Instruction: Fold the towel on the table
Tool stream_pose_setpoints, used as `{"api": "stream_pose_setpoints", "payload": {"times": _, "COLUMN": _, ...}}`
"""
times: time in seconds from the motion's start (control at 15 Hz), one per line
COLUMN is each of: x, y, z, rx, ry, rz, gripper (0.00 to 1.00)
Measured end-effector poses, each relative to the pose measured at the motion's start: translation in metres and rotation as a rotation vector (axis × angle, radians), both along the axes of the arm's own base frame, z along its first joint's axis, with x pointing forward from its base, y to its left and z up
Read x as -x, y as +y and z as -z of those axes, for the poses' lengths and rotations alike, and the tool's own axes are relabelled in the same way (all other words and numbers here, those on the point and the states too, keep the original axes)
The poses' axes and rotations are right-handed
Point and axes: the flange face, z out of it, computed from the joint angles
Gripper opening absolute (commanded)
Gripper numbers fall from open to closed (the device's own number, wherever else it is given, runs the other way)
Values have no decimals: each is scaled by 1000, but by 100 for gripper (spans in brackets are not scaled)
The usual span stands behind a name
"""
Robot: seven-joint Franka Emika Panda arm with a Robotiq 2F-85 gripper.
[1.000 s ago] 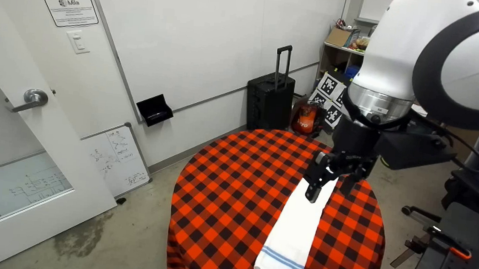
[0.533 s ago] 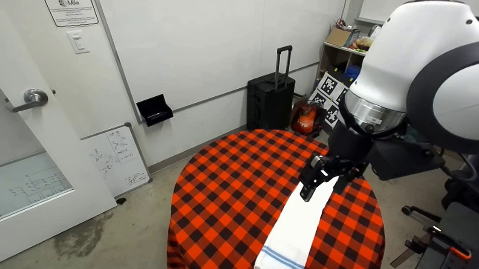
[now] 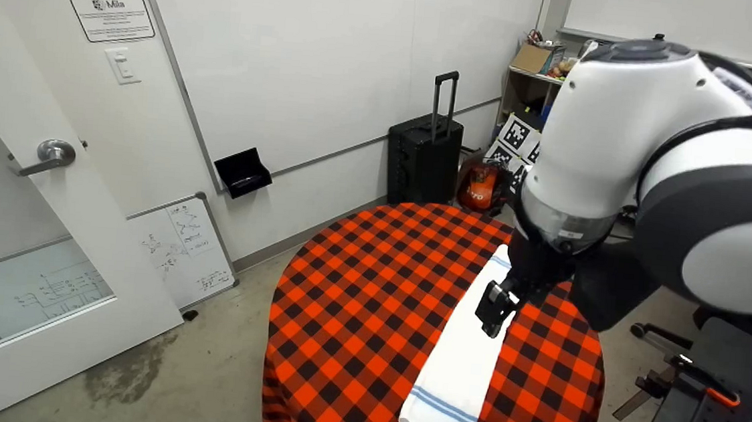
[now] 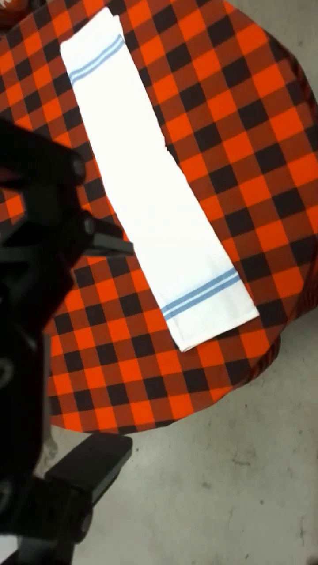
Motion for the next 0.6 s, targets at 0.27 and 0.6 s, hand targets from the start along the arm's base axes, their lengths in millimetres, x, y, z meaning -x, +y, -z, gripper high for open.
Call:
{"api": "stream_pose_setpoints", "payload": {"times": 0.27, "x": -5, "y": 22, "z": 44, "rx": 168, "ry": -2, "rz": -155, "gripper": 100}}
{"api": "stream_pose_setpoints", "payload": {"times": 0.6, "x": -32, "y": 28, "z": 102, "rx": 196, "ry": 5, "rz": -208, "gripper": 100}}
